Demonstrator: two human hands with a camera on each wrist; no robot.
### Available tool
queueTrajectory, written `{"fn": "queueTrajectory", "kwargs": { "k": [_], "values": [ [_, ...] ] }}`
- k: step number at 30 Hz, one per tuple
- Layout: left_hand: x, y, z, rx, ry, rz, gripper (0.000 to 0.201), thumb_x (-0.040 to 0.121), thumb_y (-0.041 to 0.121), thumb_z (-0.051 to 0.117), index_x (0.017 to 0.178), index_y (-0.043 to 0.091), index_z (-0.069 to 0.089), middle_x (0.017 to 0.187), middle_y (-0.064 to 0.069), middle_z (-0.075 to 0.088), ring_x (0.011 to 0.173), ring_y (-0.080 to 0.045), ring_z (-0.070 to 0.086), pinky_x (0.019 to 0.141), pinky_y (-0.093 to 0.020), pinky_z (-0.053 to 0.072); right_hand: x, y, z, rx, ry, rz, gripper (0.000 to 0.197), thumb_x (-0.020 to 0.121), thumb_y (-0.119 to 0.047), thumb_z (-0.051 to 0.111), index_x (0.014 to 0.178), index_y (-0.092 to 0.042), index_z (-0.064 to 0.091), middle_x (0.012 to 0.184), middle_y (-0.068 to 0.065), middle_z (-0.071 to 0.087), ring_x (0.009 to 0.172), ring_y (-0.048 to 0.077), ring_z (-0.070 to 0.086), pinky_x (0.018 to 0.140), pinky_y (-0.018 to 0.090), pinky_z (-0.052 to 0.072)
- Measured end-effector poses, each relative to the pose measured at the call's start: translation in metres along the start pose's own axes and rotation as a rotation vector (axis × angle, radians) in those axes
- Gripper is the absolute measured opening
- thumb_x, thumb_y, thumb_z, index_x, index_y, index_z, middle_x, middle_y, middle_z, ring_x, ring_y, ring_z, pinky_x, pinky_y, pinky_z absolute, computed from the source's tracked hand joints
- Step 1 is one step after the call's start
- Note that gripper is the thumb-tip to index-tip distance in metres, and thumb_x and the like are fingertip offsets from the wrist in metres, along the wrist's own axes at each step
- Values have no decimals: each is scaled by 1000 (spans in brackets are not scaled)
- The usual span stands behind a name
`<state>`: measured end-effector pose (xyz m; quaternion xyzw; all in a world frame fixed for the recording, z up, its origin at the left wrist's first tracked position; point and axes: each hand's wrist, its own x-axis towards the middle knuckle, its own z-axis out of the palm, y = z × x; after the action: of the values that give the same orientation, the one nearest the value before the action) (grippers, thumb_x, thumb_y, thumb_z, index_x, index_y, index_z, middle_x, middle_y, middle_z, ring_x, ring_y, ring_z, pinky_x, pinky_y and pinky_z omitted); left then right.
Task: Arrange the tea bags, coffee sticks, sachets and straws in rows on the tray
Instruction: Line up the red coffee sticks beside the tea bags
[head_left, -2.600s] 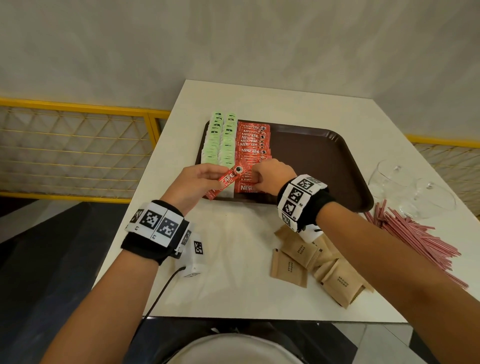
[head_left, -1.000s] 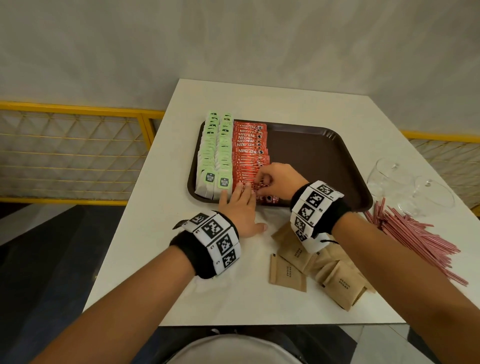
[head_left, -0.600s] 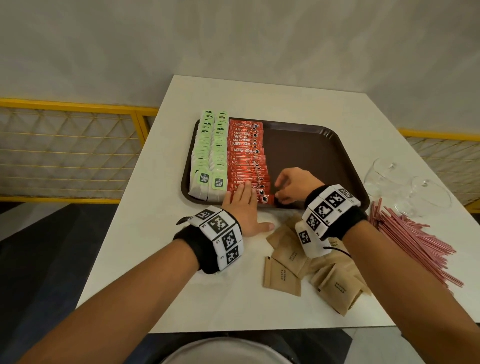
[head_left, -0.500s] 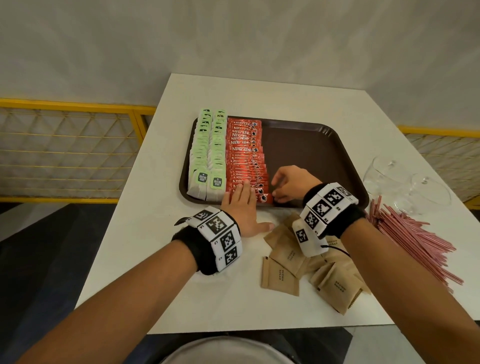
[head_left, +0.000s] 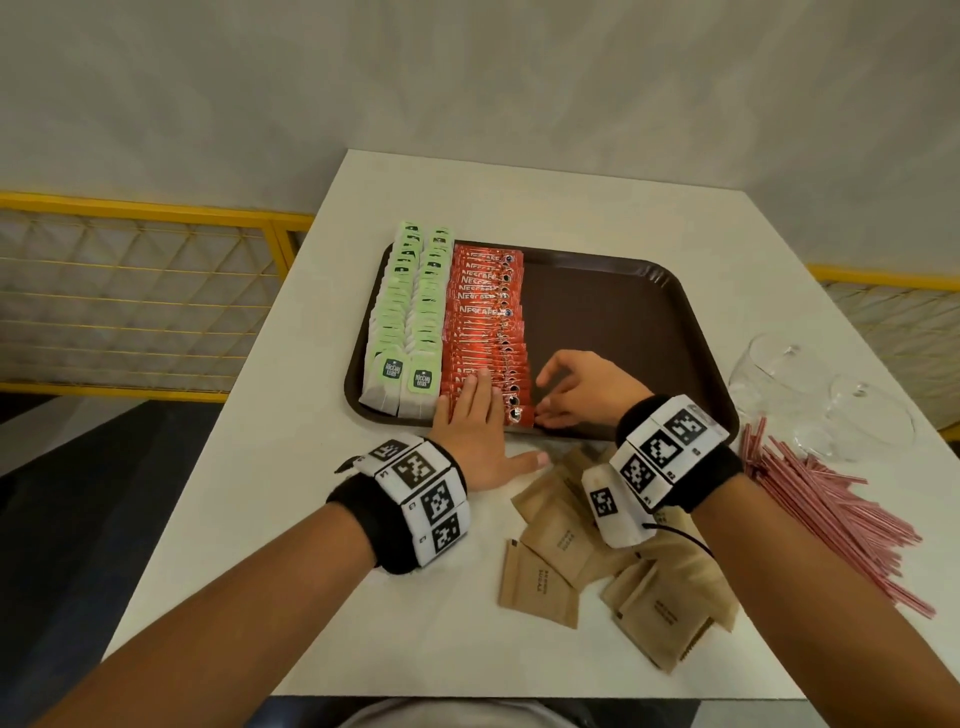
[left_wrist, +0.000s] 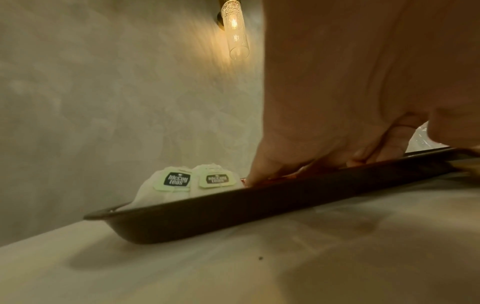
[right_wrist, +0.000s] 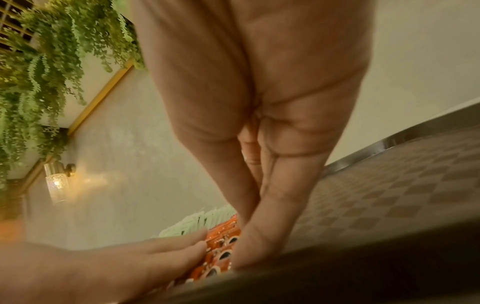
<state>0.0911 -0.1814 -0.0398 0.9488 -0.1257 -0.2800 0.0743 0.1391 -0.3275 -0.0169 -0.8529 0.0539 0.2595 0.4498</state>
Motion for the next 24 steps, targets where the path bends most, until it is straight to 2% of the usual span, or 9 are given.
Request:
{"fn": "queueTrajectory", "kwargs": {
  "k": [3,5,7,10,13,16,21,23,24],
  "values": [
    [0,0,-6,-26,39,2,98,87,68,30,146,5,-16,152,-12,-29,141,-24,-25,114,-46,-9,0,2,-5,-36,22,-30,13,91,0,54,94,-13,52,88,9,65,77,14,67,58,20,55],
    [2,0,-13,-38,84,12,97,88,67,30,146,5,-17,152,-11,-29,140,-23,-26,114,-45,-11,4,2,-9,-102,97,-69,9,93,-10,53,101,-15,52,99,7,62,86,16,65,70,25,57],
    [8,2,-23,-41,130,10,93,90,65,27,146,6,-18,152,-11,-29,140,-23,-26,114,-44,-11,12,0,-13,-70,152,-108,22,97,-21,48,118,-15,50,116,6,58,101,18,61,87,33,54],
    [23,6,-36,-47,173,-13,79,96,56,20,147,7,-16,153,-10,-27,141,-22,-24,114,-42,-11,21,-12,-14,250,105,-83,45,100,-31,38,141,-13,34,141,7,44,126,21,46,103,35,41],
    [38,10,-39,-55,198,-69,65,101,43,16,148,7,-10,155,-9,-22,143,-21,-20,115,-40,-9,31,-26,-13,596,2,-5,58,101,-40,31,148,-10,18,153,9,26,141,22,27,114,36,23],
    [49,11,-32,-57,216,-144,59,102,36,16,149,8,-6,156,-9,-17,144,-21,-15,116,-40,-6,35,-32,-10,637,-48,10,66,99,-48,27,149,-7,15,155,7,21,143,18,20,116,33,17],
    [52,4,-20,-15,184,-166,60,102,34,18,148,9,-10,157,-8,-16,145,-21,-12,116,-41,-4,34,-24,-4,676,-141,-1,61,100,-48,17,147,-9,23,153,2,28,142,13,22,114,24,15],
    [53,4,-20,-15,186,-160,60,102,34,19,148,9,-10,157,-8,-17,145,-20,-12,116,-41,-4,30,-26,-2,663,-148,22,58,101,-42,17,145,-5,28,151,6,32,139,15,29,100,9,23],
    [53,4,-21,-15,190,-160,60,102,34,20,149,10,-10,157,-8,-16,145,-20,-12,116,-41,-4,29,-27,-3,660,-142,12,57,101,-41,18,143,-3,30,150,8,34,137,17,32,95,7,26]
  ]
}}
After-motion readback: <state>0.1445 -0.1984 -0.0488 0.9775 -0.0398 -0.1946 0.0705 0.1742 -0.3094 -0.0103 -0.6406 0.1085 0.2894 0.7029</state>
